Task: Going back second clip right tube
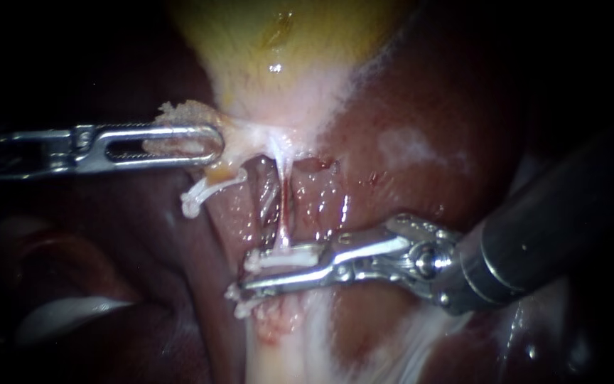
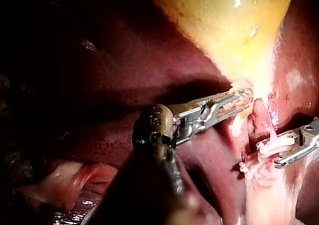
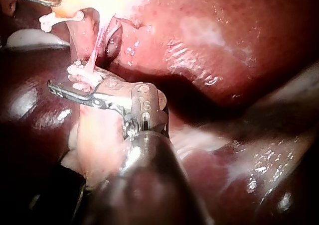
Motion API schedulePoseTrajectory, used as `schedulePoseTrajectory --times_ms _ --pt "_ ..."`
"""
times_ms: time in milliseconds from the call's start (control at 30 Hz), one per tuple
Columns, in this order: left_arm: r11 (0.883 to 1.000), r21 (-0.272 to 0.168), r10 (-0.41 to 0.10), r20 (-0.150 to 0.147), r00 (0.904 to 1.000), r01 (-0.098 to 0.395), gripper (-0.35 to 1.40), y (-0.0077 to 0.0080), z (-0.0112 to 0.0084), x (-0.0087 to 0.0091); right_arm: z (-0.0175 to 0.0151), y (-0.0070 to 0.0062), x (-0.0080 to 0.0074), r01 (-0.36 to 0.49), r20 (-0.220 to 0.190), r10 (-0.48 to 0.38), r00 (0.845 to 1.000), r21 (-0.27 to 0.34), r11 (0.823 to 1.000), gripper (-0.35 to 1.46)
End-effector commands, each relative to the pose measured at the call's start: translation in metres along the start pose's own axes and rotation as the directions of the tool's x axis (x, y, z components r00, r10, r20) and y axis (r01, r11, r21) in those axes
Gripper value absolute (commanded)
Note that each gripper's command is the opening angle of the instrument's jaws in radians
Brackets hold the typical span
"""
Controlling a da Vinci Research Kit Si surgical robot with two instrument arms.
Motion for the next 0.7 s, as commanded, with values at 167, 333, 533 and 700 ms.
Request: schedulePoseTrajectory --times_ms 167,333,533,700 --pt "1.0 0.0 0.0 0.0 1.0 0.0 -0.35 -0.0001 0.0 0.0 -0.0001 0.0003 -0.0002 0.034 -0.008 -0.034 0.999 -0.019 0.999 0.5" --pt "1.0 0.0 0.0 0.0 1.0 0.0 -0.35 -0.0001 0.0 0.0 -0.0001 0.0006 -0.0001 0.069 -0.007 -0.069 0.998 -0.023 0.997 0.5" --pt "1.0 0.0 0.0 0.0 1.0 0.0 -0.35 -0.0001 0.0 0.0 -0.0006 0.0016 0.0001 0.151 -0.004 -0.152 0.988 -0.034 0.988 0.5" --pt "1.0 -0.001 0.0 0.0 1.0 0.0 -0.35 -0.0002 0.0 0.0 -0.0012 0.0029 0.0001 0.197 -0.002 -0.198 0.98 -0.044 0.979 0.5"
